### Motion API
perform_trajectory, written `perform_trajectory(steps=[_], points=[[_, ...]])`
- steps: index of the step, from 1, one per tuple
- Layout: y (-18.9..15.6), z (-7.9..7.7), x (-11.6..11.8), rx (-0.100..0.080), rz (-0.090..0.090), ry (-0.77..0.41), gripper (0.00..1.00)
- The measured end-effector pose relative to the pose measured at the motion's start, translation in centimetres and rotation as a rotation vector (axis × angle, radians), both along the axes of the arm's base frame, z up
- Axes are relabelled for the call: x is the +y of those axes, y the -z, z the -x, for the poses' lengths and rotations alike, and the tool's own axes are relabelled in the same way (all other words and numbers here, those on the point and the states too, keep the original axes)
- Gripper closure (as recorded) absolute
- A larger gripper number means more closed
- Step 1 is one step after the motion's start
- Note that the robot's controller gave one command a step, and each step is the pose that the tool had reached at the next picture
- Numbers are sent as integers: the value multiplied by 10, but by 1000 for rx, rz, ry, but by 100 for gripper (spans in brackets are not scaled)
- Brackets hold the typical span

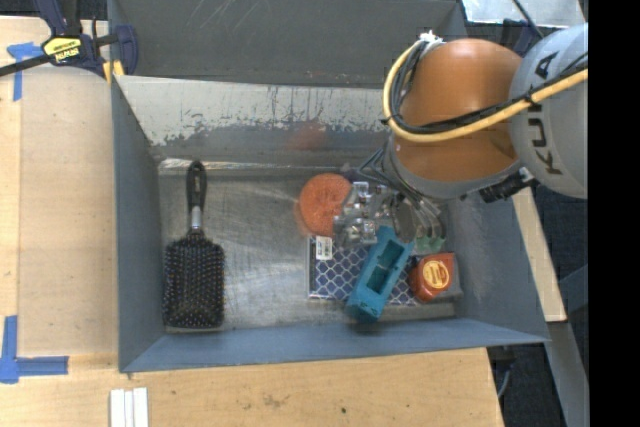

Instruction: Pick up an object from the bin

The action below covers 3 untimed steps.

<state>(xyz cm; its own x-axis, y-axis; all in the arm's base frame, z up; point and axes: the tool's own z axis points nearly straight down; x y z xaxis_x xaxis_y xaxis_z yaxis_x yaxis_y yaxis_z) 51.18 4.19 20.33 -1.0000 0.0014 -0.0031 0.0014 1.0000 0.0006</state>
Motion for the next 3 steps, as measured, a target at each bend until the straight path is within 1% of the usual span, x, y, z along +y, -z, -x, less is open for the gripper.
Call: perform_trajectory(steps=[1, 2, 3], points=[[32, -3, -2, 4, 1, -140, 0], [32, -3, -2, 2, 1, -139, 0], [120, -44, -67, -36, -13, -185, 100]])
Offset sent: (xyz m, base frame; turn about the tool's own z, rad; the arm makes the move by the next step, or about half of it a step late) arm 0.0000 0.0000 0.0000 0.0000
